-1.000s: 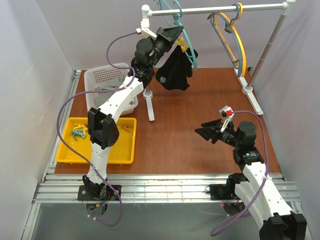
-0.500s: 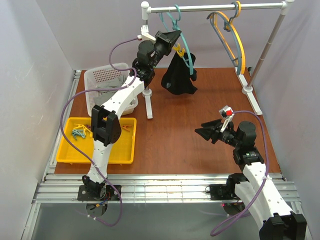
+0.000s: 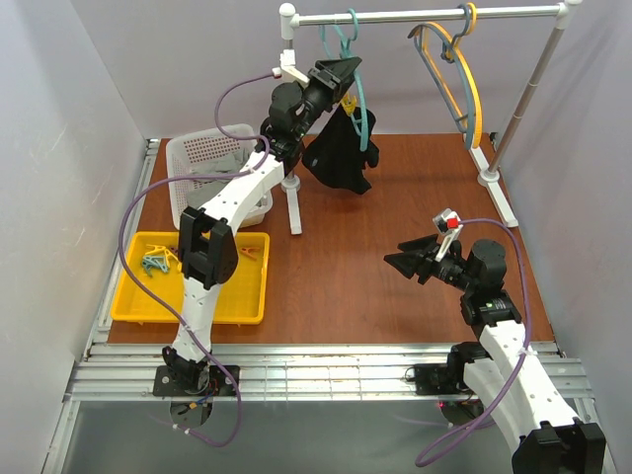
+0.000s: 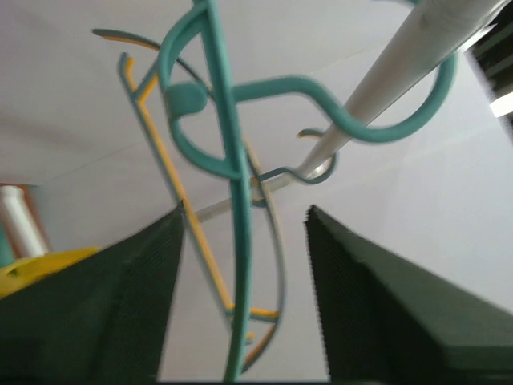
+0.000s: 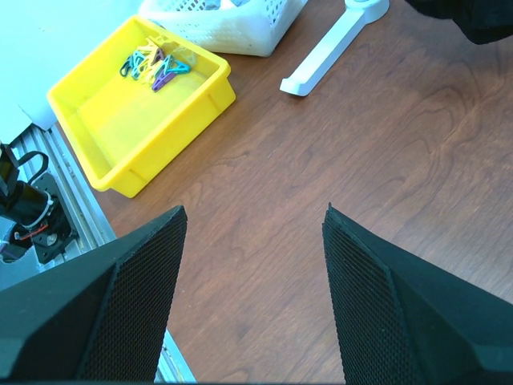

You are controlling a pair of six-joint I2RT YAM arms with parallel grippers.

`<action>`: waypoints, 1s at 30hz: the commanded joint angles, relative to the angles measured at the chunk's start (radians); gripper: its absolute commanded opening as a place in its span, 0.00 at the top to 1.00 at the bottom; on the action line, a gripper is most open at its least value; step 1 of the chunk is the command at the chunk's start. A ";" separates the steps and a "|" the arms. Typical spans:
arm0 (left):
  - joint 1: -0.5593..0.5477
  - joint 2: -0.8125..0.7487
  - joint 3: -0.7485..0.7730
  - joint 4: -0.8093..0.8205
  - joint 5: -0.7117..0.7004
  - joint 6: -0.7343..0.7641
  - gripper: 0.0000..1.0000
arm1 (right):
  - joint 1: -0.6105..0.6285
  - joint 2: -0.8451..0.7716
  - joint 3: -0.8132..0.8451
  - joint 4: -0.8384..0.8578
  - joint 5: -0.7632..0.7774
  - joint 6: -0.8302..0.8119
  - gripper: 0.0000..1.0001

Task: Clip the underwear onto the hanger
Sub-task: Place the hanger at the clothesline, then reset both arms

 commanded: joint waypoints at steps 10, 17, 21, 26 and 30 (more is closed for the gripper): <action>0.006 -0.346 -0.438 0.156 0.049 0.289 0.14 | -0.007 -0.028 0.012 0.006 -0.004 -0.010 0.38; 0.006 -0.654 -0.812 0.259 -0.072 0.607 0.13 | -0.008 -0.074 0.044 -0.066 0.102 -0.050 0.37; -0.004 -0.868 -1.049 0.297 -0.285 0.854 0.12 | -0.011 -0.073 0.064 -0.103 0.163 -0.065 0.37; -0.008 -1.074 -1.252 0.152 -0.479 1.089 0.12 | -0.013 -0.088 0.114 -0.149 0.266 -0.087 0.37; -0.012 -1.211 -1.419 0.029 -0.596 1.156 0.12 | -0.014 -0.115 0.139 -0.215 0.356 -0.092 0.37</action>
